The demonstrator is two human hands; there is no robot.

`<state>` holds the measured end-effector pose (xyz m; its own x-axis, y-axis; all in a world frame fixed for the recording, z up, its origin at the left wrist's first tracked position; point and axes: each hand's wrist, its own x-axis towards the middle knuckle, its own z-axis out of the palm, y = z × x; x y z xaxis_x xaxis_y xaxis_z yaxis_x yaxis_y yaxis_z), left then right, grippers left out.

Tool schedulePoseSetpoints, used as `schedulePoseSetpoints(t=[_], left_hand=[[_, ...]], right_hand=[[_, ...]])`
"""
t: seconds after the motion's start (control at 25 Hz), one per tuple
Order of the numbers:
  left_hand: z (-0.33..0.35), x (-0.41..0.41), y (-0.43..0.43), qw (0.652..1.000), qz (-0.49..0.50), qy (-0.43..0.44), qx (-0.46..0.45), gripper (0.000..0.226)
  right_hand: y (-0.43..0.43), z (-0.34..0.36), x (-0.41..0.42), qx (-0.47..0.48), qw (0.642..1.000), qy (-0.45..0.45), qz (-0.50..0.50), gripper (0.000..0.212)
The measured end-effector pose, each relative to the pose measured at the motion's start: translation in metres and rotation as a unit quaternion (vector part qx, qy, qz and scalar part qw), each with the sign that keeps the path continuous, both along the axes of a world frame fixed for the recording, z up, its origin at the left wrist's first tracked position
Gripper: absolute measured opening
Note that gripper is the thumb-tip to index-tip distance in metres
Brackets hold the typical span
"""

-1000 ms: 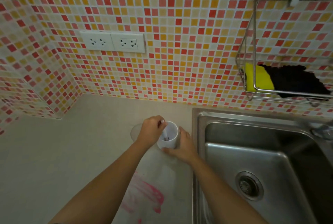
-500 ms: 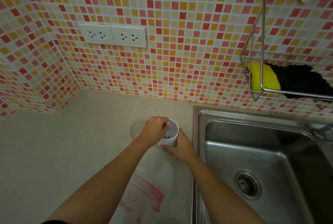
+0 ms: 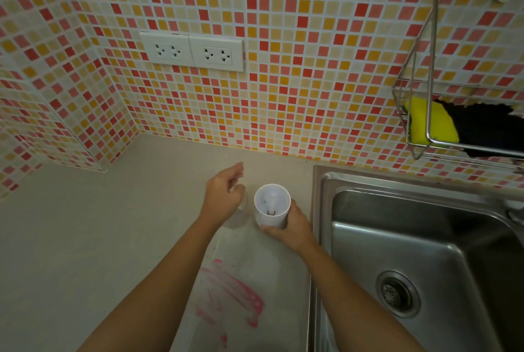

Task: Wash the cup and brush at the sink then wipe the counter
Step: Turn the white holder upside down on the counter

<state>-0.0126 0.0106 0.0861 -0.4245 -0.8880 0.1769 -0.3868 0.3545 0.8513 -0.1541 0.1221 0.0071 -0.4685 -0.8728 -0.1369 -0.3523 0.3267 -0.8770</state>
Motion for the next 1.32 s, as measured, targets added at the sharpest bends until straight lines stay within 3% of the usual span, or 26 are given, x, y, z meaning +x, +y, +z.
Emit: schedulePoseSetpoints(t=[0.2, 0.28, 0.44, 0.56, 0.76, 0.92, 1.16, 1.32], left_hand=[[-0.028, 0.045, -0.007, 0.980, -0.059, -0.120, 0.150, 0.102], [-0.041, 0.044, -0.004, 0.972, -0.072, -0.129, 0.181, 0.113], [-0.055, 0.036, 0.000, 0.984, -0.035, -0.082, 0.157, 0.088], [-0.056, 0.019, 0.013, 0.980, -0.086, -0.072, 0.166, 0.083], [-0.061, -0.010, 0.034, 0.973, -0.138, -0.059, 0.176, 0.085], [-0.062, -0.012, 0.036, 0.971, -0.135, -0.030, 0.196, 0.087], [-0.061, -0.008, 0.035, 0.970, -0.148, -0.024, 0.192, 0.084], [-0.064, -0.006, 0.035, 0.970, -0.139, -0.022, 0.200, 0.082]], right_hand=[[-0.001, -0.002, 0.002, -0.004, 1.000, 0.003, -0.011, 0.087], [-0.002, 0.000, 0.002, -0.009, 1.000, 0.005, -0.010, 0.086], [0.001, 0.012, 0.001, -0.047, 0.996, 0.000, -0.075, 0.083], [0.014, 0.041, -0.020, -0.036, 0.991, 0.071, -0.105, 0.085], [0.041, 0.095, -0.059, 0.030, 0.982, 0.188, -0.019, 0.087], [0.033, 0.119, -0.049, 0.118, 0.912, 0.359, 0.162, 0.085], [0.005, 0.130, -0.007, 0.150, 0.804, 0.519, 0.250, 0.089], [-0.008, 0.132, 0.005, 0.130, 0.804, 0.503, 0.288, 0.100]])
